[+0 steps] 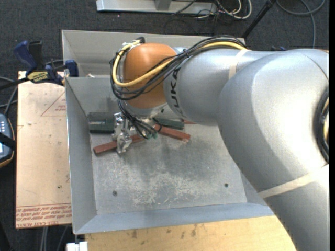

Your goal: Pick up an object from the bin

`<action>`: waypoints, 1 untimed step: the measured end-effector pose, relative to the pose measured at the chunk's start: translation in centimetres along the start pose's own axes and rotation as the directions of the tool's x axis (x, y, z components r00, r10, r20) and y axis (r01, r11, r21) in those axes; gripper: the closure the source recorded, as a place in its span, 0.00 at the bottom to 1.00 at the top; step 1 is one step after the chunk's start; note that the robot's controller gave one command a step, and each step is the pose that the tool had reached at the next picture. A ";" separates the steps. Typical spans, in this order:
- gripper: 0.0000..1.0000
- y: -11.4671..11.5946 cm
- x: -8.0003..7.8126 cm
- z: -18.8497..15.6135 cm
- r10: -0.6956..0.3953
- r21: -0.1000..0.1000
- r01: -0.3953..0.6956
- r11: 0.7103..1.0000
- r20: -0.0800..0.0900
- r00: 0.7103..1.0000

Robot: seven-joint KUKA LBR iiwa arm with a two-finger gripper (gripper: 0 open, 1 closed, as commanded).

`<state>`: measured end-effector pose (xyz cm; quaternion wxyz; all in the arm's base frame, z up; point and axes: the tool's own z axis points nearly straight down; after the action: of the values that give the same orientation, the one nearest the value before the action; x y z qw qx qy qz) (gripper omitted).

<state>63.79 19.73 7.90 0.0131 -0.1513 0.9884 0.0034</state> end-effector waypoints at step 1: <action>1.00 0.4 -1.0 -17.4 -0.040 0.002 0.040 0.999 -0.015 0.999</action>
Offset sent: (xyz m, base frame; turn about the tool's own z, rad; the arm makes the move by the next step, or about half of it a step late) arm 0.0000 0.0000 0.0000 0.0000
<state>64.14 20.22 25.35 0.0060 -0.1711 0.9852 0.0011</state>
